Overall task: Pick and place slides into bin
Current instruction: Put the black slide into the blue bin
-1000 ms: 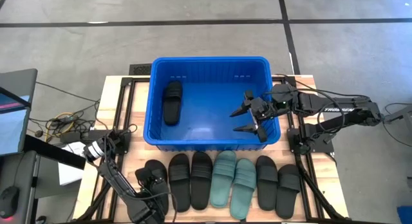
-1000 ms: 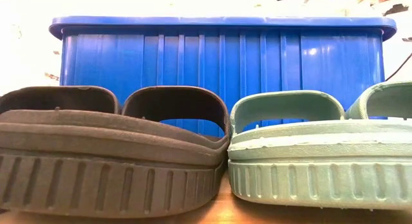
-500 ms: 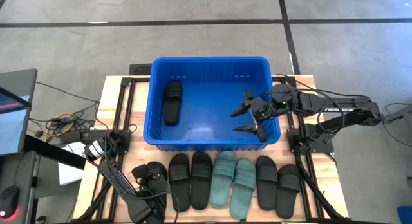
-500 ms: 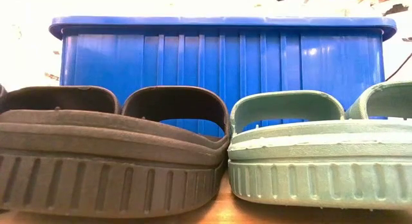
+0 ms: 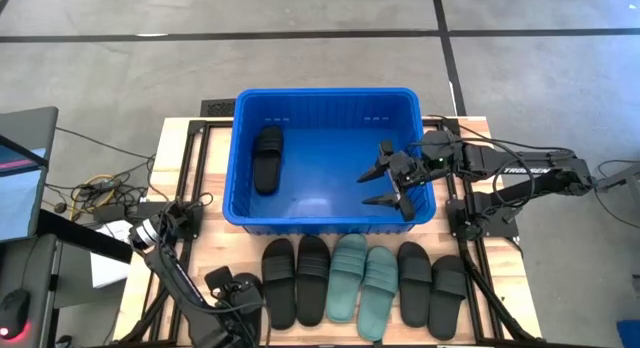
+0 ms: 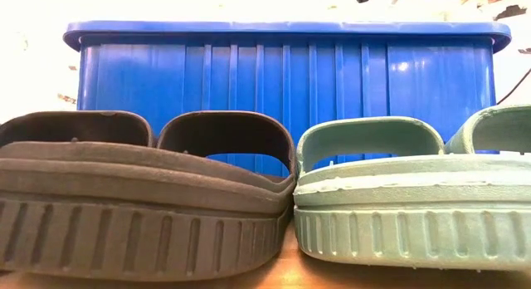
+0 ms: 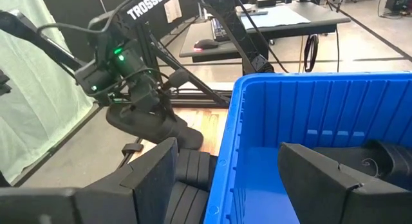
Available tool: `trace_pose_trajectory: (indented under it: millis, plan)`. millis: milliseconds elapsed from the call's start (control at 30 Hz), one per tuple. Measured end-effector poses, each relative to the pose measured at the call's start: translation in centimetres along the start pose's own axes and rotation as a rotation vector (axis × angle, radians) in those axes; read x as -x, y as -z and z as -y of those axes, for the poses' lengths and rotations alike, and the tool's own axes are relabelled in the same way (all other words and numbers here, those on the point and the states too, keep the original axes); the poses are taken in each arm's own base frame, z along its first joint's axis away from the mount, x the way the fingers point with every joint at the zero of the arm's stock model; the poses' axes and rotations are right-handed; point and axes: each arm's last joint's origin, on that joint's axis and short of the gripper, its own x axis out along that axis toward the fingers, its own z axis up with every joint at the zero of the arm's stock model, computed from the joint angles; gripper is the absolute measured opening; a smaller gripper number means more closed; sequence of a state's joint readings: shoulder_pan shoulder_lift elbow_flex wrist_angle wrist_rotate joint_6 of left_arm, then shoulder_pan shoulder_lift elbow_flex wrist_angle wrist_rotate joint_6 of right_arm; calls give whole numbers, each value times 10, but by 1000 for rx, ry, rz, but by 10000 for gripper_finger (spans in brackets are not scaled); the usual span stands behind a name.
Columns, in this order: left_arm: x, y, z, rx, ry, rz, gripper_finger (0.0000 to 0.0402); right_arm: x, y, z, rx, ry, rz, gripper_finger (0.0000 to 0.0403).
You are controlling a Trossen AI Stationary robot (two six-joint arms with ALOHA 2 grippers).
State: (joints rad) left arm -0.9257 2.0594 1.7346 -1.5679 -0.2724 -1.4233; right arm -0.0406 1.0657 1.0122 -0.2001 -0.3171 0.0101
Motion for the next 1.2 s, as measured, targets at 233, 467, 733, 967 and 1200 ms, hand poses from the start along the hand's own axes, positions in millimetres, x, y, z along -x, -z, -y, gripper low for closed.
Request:
trace_pose_trajectory:
  millis: [233, 467, 733, 967, 1200]
  plan:
    - [15, -4, 1, 20, 62, -10, 1, 0, 0, 0, 1, 0, -1, 255]
    - [35, -7, 1, -24, 153, -63, 0, 0, 0, 0, 1, 0, -1, 255]
    - [60, -19, -2, -3, 248, -11, 0, 0, 0, 0, 9, 0, -1, 255]
    - [73, -38, -8, 17, 290, 76, 0, 0, 0, 0, 9, 0, -1, 255]
    - [85, -66, -19, -7, 294, 229, 0, 0, 0, 0, 4, 0, -2, 255]
